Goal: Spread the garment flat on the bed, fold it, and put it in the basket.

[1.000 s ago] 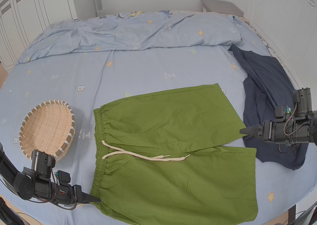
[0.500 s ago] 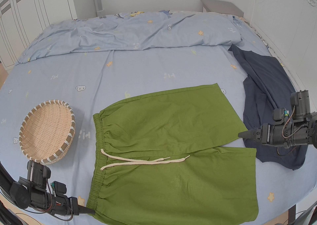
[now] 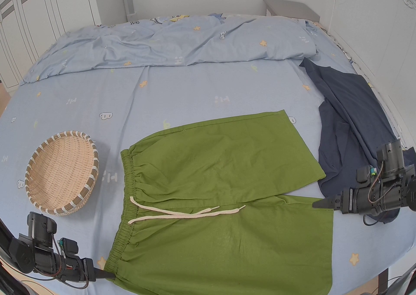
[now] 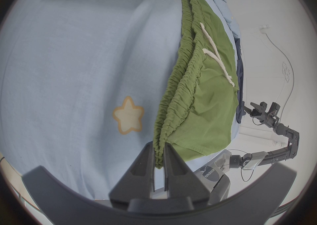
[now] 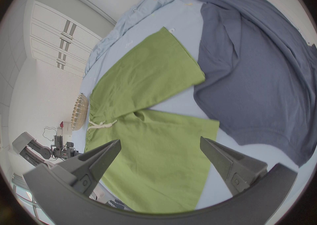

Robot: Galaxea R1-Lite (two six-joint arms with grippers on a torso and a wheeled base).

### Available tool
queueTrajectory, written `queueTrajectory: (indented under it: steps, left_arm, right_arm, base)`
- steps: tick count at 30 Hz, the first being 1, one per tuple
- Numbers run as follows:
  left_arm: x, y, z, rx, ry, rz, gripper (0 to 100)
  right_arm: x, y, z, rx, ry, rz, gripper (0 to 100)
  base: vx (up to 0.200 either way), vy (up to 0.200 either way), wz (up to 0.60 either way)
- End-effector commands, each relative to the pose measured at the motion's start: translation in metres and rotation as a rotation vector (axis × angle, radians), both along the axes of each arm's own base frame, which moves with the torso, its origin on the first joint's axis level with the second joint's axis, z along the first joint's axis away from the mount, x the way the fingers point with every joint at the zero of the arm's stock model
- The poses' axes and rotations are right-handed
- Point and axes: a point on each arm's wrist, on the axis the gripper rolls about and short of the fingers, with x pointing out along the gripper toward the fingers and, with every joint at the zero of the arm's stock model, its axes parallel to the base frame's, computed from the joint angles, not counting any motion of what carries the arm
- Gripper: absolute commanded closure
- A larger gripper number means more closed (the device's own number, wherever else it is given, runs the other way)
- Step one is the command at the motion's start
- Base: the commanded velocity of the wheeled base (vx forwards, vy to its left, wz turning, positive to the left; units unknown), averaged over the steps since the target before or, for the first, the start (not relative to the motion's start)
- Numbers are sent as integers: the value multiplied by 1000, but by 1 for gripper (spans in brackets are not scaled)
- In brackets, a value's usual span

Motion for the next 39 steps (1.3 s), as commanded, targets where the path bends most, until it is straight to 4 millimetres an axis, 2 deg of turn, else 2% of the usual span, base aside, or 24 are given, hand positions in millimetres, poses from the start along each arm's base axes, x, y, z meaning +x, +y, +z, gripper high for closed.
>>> queueTrajectory:
  steps: [1, 9, 14, 23, 39]
  left_arm:
    - [-3, 0, 0, 1, 5, 5, 100]
    - [-2, 1, -1, 0, 5, 4, 100]
    - [2, 1, 0, -3, -8, 12, 100]
    - [-1, 6, 1, 2, -12, 47, 100]
    - [2, 8, 1, 0, -18, 53, 100]
  right_arm:
    - [-25, -4, -8, -6, 36, -1, 0]
    - [-71, -11, -24, 1, 138, 10, 0]
    - [-86, -13, -39, 10, 217, 37, 0]
    - [-86, -11, -62, 64, 356, 142, 0]
    - [-86, -7, -85, 36, 475, 229, 0]
  base:
    - [0, 0, 0]
    - [0, 0, 0]
    - [0, 0, 0]
    - [0, 0, 0]
    - [0, 0, 0]
